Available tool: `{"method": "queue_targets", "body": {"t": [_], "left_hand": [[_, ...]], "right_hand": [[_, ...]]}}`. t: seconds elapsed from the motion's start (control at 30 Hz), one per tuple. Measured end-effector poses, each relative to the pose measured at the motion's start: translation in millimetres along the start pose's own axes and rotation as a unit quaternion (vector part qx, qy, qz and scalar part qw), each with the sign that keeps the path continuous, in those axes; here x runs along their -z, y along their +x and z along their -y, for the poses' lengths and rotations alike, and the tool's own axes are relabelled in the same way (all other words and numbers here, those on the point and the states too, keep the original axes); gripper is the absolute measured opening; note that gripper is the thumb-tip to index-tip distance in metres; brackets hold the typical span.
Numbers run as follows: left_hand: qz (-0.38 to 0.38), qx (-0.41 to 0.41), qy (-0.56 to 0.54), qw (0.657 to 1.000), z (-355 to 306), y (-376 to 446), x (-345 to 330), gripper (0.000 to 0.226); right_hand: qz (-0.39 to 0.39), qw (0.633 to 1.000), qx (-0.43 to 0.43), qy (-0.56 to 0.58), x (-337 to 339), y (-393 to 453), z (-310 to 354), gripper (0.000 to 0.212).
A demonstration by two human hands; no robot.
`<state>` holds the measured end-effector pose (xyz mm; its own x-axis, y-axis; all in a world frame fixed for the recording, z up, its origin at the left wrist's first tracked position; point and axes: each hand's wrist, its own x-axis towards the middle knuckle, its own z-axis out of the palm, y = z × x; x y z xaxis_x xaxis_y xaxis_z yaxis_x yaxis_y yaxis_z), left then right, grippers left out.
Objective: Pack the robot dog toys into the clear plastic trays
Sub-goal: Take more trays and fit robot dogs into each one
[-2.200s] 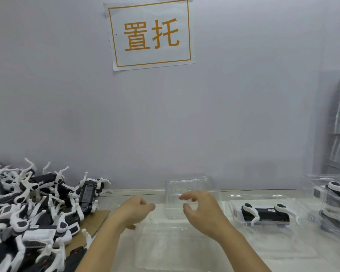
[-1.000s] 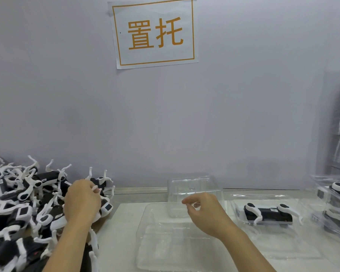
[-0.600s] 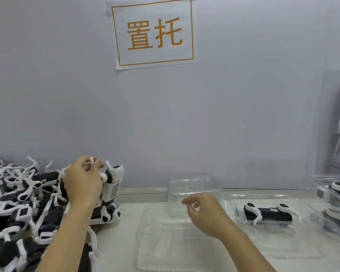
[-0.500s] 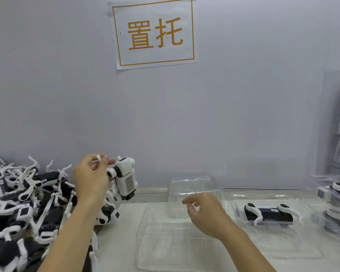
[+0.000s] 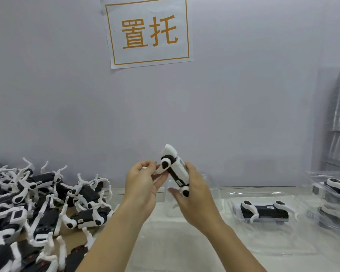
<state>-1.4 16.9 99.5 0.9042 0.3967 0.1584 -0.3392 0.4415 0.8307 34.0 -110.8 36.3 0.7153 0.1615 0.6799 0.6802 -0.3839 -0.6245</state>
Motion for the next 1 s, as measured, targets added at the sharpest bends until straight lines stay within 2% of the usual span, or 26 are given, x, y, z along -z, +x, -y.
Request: {"method": "queue_targets", "body": {"t": [0.07,0.13,0.2,0.27,0.3,0.37,0.43,0.53,0.7,0.77,0.87,0.93,1.0], "left_hand": [[0.023,-0.023,0.053,0.998,0,-5,-4,0.015],[0.032,-0.062,0.149,0.986,-1,-6,-3,0.028],[0.05,-0.141,0.275,0.95,-3,-6,0,0.049],[0.115,-0.187,0.349,0.911,-8,-5,6,0.065],[0.151,-0.179,0.357,0.904,-11,-3,10,0.066],[0.205,-0.128,0.331,0.912,-17,-2,16,0.059],[0.232,-0.092,0.298,0.921,-22,-3,19,0.047],[0.251,-0.08,0.28,0.923,-24,0,24,0.043],[0.214,-0.09,0.281,0.931,-13,7,29,0.028],[0.196,-0.108,0.291,0.93,-6,9,29,0.025],[0.162,-0.123,0.287,0.936,5,14,34,0.016],[0.109,-0.118,0.335,0.929,17,22,43,0.014],[0.064,-0.086,0.401,0.91,33,28,55,0.019]], "right_hand": [[-0.039,0.999,0.015,-0.012,8,4,-4,0.046],[-0.031,0.999,0.015,0.017,15,6,-6,0.043],[-0.007,0.998,-0.002,0.066,20,6,-6,0.039],[0.011,0.995,-0.018,0.099,22,7,-4,0.038],[0.023,0.993,-0.026,0.115,23,7,-3,0.037],[0.053,0.985,-0.045,0.161,25,8,-1,0.034],[0.086,0.974,-0.075,0.198,26,9,1,0.029],[0.103,0.972,-0.079,0.196,26,9,3,0.027],[0.097,0.991,-0.015,0.088,22,11,8,0.025],[0.093,0.992,-0.031,0.083,19,11,8,0.026],[0.039,0.994,-0.067,0.077,16,11,4,0.03],[0.012,0.993,-0.091,0.078,18,11,-1,0.027],[0.017,0.992,-0.105,0.075,20,10,-5,0.022]]}}
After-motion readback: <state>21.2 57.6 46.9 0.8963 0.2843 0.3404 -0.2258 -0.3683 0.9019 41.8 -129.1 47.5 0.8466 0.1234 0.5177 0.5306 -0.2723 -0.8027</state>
